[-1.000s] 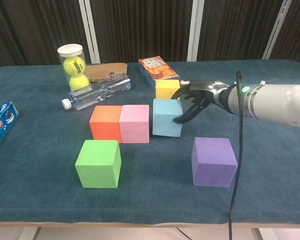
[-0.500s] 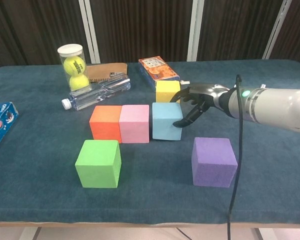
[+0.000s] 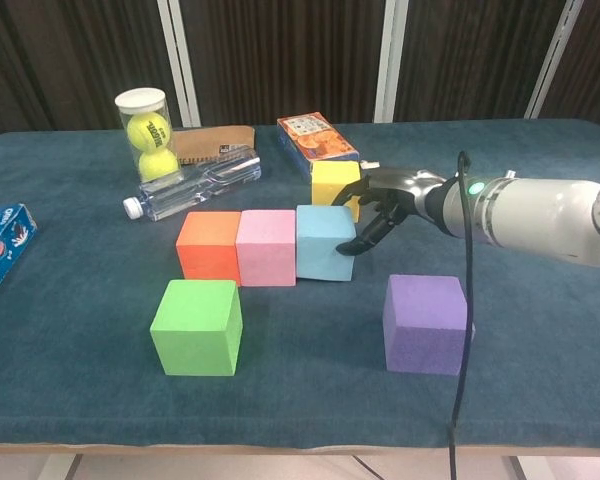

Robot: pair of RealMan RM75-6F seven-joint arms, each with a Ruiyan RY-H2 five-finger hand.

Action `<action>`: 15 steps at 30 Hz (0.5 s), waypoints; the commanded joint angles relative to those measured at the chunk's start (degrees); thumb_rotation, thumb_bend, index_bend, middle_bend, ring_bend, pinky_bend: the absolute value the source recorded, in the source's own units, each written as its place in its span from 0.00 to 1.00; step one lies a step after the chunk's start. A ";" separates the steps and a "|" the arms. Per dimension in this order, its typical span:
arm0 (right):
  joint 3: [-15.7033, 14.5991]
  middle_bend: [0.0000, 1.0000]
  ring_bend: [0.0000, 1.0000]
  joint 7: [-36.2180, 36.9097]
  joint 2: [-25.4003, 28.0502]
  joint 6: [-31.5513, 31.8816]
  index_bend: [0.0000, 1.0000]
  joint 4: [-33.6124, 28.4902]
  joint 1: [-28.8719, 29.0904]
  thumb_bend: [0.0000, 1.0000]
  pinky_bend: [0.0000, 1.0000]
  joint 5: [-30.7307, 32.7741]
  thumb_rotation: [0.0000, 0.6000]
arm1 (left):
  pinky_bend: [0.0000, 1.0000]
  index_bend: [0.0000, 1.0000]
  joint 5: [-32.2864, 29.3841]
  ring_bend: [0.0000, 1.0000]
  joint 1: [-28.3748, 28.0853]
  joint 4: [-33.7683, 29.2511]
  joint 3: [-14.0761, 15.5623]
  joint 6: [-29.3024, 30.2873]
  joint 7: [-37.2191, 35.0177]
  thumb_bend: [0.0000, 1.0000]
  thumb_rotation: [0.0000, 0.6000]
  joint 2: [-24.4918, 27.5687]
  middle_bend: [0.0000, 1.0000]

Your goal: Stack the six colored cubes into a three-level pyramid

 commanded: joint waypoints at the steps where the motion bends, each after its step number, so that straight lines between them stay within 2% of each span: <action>1: -0.05 0.00 0.00 -0.12 -0.17 -0.07 0.50 0.15 0.12 0.21 0.00 0.13 1.00 | 0.08 0.10 0.00 0.00 0.00 0.10 0.02 -0.03 -0.03 0.03 1.00 -0.06 0.03; 15: -0.34 0.00 0.00 -0.82 -0.97 -0.46 0.48 1.16 0.65 0.21 0.00 0.87 1.00 | 0.08 0.10 -0.08 0.00 -0.02 0.33 0.02 -0.26 -0.39 0.03 1.00 -0.09 0.03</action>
